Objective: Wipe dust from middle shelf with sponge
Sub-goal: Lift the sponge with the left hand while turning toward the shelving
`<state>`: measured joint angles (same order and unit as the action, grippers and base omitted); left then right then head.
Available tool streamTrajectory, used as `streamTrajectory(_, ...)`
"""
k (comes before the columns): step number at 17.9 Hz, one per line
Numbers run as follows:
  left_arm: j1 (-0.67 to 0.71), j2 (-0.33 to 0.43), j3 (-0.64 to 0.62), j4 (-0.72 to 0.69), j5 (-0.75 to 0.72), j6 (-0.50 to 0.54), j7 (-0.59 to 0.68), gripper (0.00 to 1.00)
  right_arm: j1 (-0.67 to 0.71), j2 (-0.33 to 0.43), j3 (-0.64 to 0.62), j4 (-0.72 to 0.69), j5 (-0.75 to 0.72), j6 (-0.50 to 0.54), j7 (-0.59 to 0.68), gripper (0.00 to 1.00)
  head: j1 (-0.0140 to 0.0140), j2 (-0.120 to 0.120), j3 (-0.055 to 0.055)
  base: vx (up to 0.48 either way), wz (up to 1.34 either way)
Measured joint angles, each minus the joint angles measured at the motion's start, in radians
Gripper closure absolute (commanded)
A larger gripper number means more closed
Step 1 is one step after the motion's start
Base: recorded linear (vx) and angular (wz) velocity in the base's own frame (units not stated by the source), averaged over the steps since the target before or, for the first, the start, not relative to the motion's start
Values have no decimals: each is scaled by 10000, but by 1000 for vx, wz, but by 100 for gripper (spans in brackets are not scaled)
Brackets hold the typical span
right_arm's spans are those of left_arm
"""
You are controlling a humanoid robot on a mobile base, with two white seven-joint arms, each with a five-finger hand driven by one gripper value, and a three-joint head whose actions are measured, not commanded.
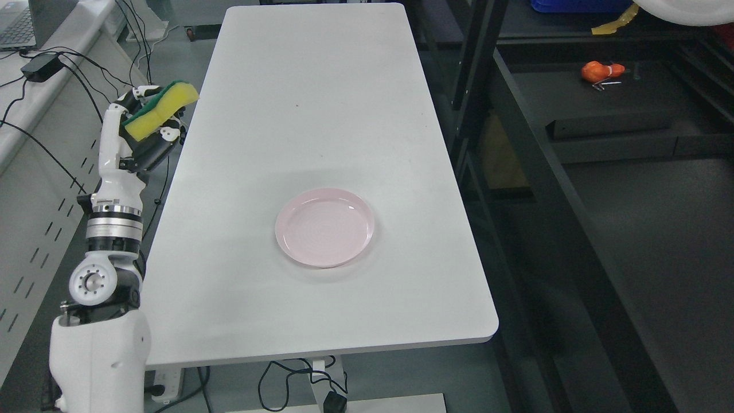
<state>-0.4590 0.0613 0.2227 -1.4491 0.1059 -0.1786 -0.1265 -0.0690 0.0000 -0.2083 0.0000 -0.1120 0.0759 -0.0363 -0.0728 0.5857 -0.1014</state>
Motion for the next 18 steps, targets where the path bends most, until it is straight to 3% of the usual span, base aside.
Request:
streamTrajectory(5, 925, -249, -114, -25, 645, -1605, -86, 100, 0, 0, 0, 0, 0, 0, 0, 0, 0, 0, 0, -101, -265)
streamTrajectory(18, 1959, -516, -518, -51, 1254, -2424, -219, 100, -1, 0, -1, 0, 0, 0, 0, 0, 0, 0, 0, -186, -93)
